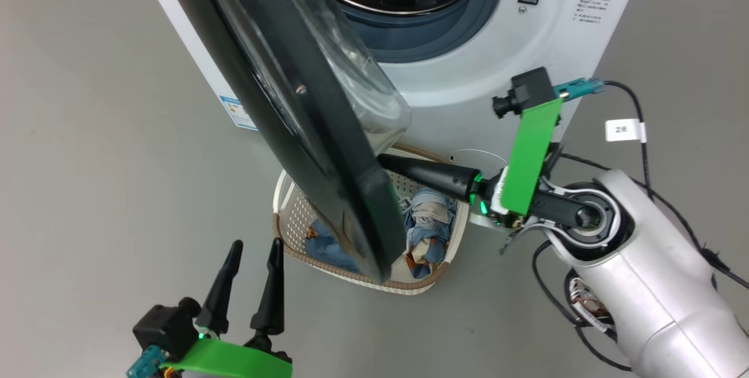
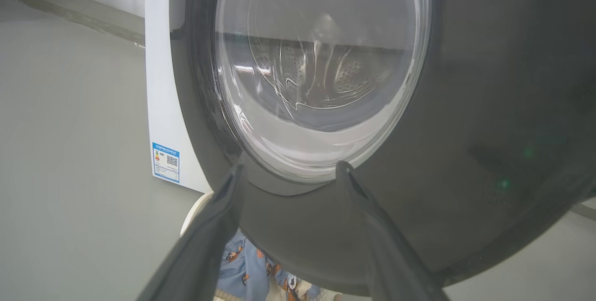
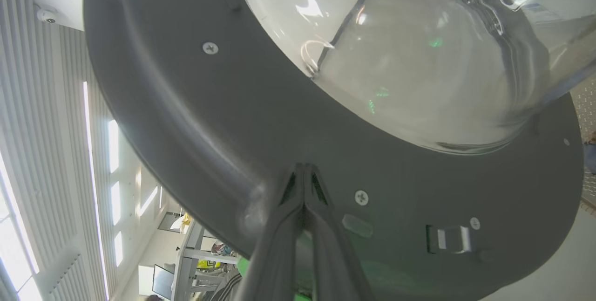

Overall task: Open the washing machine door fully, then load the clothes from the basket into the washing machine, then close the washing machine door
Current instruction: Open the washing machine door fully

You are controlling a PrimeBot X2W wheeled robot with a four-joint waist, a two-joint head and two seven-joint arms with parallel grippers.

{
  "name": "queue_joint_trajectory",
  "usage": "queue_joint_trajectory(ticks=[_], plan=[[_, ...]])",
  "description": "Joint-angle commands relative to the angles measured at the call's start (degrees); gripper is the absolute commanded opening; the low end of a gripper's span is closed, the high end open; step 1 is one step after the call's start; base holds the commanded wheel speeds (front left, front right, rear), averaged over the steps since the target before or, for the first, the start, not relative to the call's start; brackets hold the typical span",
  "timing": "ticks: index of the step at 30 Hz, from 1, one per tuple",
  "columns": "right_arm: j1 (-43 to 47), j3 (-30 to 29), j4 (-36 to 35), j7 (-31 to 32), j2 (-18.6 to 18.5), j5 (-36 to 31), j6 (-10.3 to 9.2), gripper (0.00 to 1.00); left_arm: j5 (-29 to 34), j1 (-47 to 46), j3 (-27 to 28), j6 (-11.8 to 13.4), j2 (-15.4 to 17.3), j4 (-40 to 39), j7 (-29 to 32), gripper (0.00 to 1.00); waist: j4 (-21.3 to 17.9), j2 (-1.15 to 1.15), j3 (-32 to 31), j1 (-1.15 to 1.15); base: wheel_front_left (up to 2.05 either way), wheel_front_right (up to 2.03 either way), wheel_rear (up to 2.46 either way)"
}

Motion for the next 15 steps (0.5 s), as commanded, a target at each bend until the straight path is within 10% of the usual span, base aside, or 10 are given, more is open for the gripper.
queue_joint_trajectory(ticks=[1, 15], plan=[[1.1, 1.0, -2.1, 0.5, 2.2, -0.5, 0.34, 0.0, 0.7, 0.1, 1.6, -0.2, 0.8, -0.7, -0.4, 1.0, 0.2, 0.0, 0.0, 0.0, 0.0, 0.0, 0.0], [2.2, 1.2, -1.7, 0.4, 3.9, -1.2, 0.34, 0.0, 0.8, 0.3, 1.4, -0.2, 0.8, -0.5, -0.4, 1.0, 0.2, 0.0, -0.9, 0.0, 0.0, 0.0, 0.0]])
